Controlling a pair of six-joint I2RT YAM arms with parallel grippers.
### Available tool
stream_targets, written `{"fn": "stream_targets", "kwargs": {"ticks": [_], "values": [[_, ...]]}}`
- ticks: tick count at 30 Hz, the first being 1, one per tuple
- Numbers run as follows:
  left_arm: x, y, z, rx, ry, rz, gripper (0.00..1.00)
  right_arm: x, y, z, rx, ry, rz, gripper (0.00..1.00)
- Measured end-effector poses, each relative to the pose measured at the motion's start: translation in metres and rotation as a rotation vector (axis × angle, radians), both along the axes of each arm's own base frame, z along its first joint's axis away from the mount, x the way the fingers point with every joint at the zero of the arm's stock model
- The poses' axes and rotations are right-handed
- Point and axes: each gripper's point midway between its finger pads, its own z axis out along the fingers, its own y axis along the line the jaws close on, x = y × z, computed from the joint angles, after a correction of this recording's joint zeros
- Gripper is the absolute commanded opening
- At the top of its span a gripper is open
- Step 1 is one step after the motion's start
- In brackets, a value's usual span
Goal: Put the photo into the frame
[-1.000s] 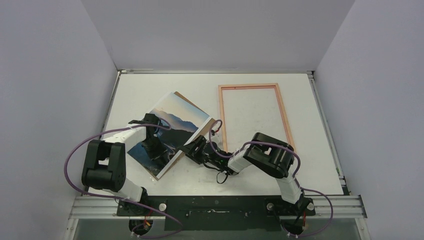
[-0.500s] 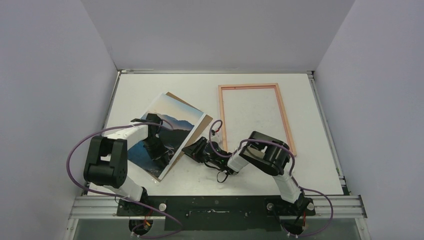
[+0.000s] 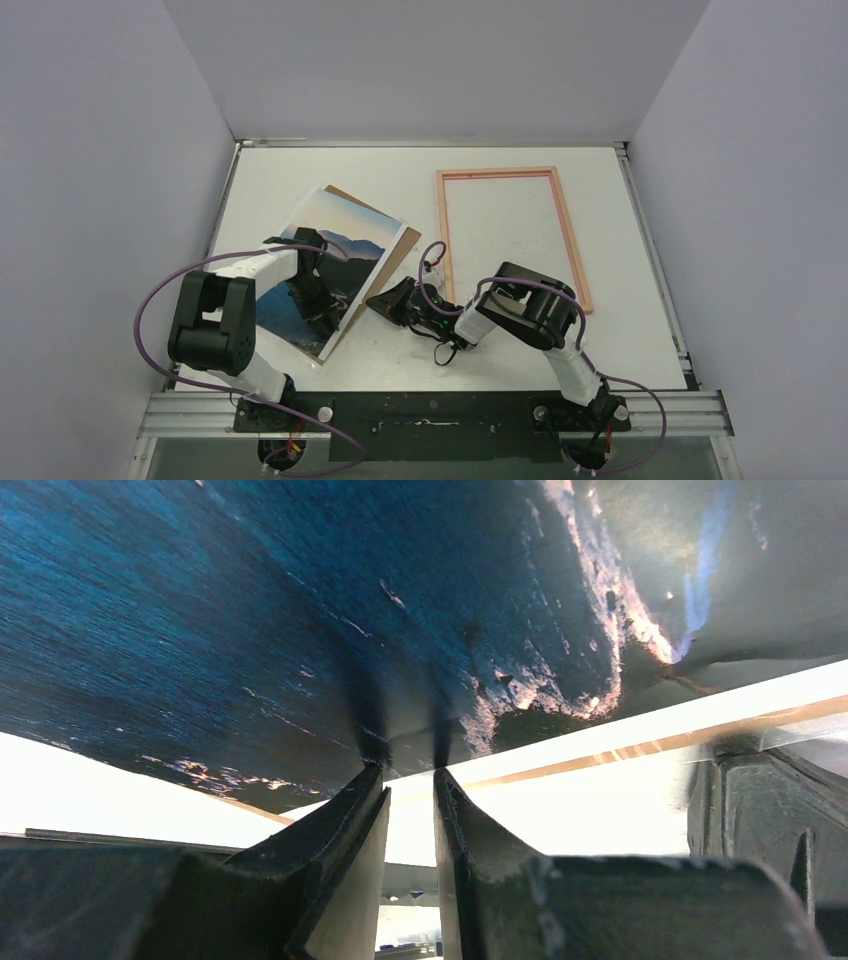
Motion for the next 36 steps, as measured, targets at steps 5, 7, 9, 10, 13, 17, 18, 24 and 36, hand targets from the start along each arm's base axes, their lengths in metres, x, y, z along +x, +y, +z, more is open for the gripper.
{"fn": "stream_targets", "kwargs": {"ticks": [5,7,9,10,13,17,18,24,36], "values": [[0.0,0.0,0.002,0.003,0.0,-0.003,0.25,-0.001,0.0,-0.001,0.001,0.005,0.002,0.0],[0.0,0.0,0.003,0.008,-0.001,-0.01,0.3,0.0,0.0,-0.002,0.0,0.005,0.001,0.0],[0.002,0.002,0.006,0.022,-0.009,-0.023,0.37,0.0,-0.001,-0.002,-0.006,0.006,0.002,0.0],[0.005,0.004,0.009,0.031,-0.018,-0.031,0.4,-0.001,-0.001,-0.002,-0.014,0.009,0.004,0.0],[0.021,0.006,0.026,0.047,-0.074,-0.048,0.48,-0.005,-0.006,0.003,-0.055,0.021,0.027,0.0],[0.048,0.004,0.064,0.044,-0.203,-0.067,0.53,-0.01,-0.017,0.025,-0.129,0.016,0.067,0.0],[0.055,0.004,0.074,0.043,-0.238,-0.072,0.54,-0.011,-0.02,0.029,-0.151,0.016,0.078,0.0],[0.076,0.004,0.106,0.036,-0.352,-0.096,0.6,-0.013,-0.038,0.068,-0.294,0.001,0.131,0.0],[0.102,-0.004,0.103,0.009,-0.343,-0.162,0.66,-0.014,-0.103,0.085,-0.606,0.072,0.2,0.0]]}}
